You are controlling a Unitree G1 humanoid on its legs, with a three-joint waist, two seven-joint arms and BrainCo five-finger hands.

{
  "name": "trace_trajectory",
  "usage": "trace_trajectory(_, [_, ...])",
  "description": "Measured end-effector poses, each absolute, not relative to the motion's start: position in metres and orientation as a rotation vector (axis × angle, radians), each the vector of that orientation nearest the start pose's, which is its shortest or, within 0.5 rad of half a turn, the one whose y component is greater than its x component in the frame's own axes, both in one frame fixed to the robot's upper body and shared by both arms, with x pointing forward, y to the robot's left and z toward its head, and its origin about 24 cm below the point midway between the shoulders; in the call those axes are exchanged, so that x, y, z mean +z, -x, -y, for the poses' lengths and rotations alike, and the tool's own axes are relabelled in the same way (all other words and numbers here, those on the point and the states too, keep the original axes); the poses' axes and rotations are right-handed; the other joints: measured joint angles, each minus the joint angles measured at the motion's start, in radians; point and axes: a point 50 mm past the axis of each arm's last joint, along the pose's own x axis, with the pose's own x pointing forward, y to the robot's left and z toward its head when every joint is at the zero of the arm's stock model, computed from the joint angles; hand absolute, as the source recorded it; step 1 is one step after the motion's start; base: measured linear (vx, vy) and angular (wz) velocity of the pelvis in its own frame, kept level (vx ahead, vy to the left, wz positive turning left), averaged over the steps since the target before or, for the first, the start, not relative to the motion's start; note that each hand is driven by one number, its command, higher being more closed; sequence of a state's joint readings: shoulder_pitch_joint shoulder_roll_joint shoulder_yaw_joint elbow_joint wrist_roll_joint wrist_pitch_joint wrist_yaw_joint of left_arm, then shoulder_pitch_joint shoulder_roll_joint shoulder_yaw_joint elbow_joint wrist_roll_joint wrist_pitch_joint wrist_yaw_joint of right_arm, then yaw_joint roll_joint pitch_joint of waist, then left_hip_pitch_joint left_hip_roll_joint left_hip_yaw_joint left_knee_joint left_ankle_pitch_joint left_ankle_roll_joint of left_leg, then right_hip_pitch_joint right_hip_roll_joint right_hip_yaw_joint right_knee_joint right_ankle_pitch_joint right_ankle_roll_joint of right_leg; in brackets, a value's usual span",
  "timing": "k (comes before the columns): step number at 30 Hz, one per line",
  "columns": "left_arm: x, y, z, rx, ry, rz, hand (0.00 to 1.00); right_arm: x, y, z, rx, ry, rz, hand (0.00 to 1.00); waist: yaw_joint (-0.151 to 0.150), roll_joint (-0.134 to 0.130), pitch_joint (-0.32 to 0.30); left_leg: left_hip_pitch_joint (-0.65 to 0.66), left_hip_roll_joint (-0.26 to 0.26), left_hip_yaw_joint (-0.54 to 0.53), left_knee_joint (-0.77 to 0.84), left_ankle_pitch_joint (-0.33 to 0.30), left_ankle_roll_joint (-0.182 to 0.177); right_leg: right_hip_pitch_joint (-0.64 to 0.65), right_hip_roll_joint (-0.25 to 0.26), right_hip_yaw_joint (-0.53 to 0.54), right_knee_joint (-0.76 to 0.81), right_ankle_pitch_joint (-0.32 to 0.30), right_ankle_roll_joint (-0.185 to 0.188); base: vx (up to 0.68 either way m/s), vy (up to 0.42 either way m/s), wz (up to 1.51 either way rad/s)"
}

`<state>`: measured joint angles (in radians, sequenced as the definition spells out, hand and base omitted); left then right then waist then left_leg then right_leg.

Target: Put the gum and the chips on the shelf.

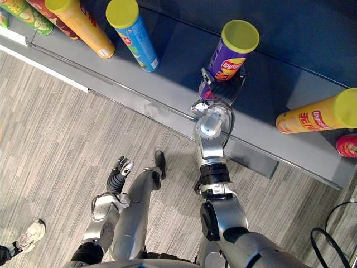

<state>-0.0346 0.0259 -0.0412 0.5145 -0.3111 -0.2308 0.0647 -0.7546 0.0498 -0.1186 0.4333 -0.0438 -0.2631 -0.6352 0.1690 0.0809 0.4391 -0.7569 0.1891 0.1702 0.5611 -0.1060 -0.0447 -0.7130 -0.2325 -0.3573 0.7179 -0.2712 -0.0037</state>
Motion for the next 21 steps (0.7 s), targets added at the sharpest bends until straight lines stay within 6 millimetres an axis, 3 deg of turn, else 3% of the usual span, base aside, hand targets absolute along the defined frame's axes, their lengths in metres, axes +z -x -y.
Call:
trace_trajectory(2, [-0.046,-0.236,-0.155,0.126,0.250,-0.263,0.00,0.183,-0.356,0.126,-0.488,-0.199,0.514,1.00,0.000,0.000,0.000,0.000,0.002,0.002,0.000,0.000,0.000,-0.001,0.002,0.001,0.000,0.000,0.000,0.02,-0.047,-0.03])
trace_trajectory(3, [-0.046,-0.236,-0.155,0.126,0.250,-0.263,0.00,0.181,-0.356,0.126,-0.485,-0.196,0.511,0.00,0.000,0.000,-0.001,0.000,0.003,0.002,0.000,0.000,0.000,-0.001,0.003,0.001,0.000,0.000,0.000,0.02,-0.034,-0.01])
trace_trajectory(5, [-0.046,-0.236,-0.155,0.126,0.250,-0.263,0.00,0.175,-0.358,0.124,-0.477,-0.182,0.479,0.00,0.001,0.000,-0.001,0.000,0.004,0.003,0.001,0.000,-0.001,-0.002,0.004,0.002,-0.001,0.000,0.000,0.03,-0.048,-0.02])
trace_trajectory(6, [-0.046,-0.236,-0.154,0.126,0.250,-0.263,0.00,0.160,-0.361,0.123,-0.477,-0.156,0.403,0.00,0.004,0.000,-0.001,0.000,0.005,0.004,0.001,0.000,-0.001,-0.003,0.005,0.003,-0.001,0.000,0.000,0.03,-0.039,-0.02])
trace_trajectory(8, [-0.046,-0.236,-0.155,0.127,0.249,-0.263,0.00,0.148,-0.357,0.124,-0.484,-0.148,0.381,0.00,0.009,0.000,-0.001,-0.010,0.007,0.005,0.003,0.000,-0.001,-0.013,0.007,0.005,0.000,0.000,0.000,0.03,-0.036,-0.03])
trace_trajectory(21, [-0.049,-0.235,-0.155,0.129,0.249,-0.275,0.00,0.138,-0.357,0.119,-0.427,-0.115,0.347,0.00,0.009,-0.001,-0.020,-0.013,0.023,0.006,0.022,-0.007,-0.003,-0.015,0.022,0.011,0.003,0.001,0.000,0.01,-0.042,-0.03])
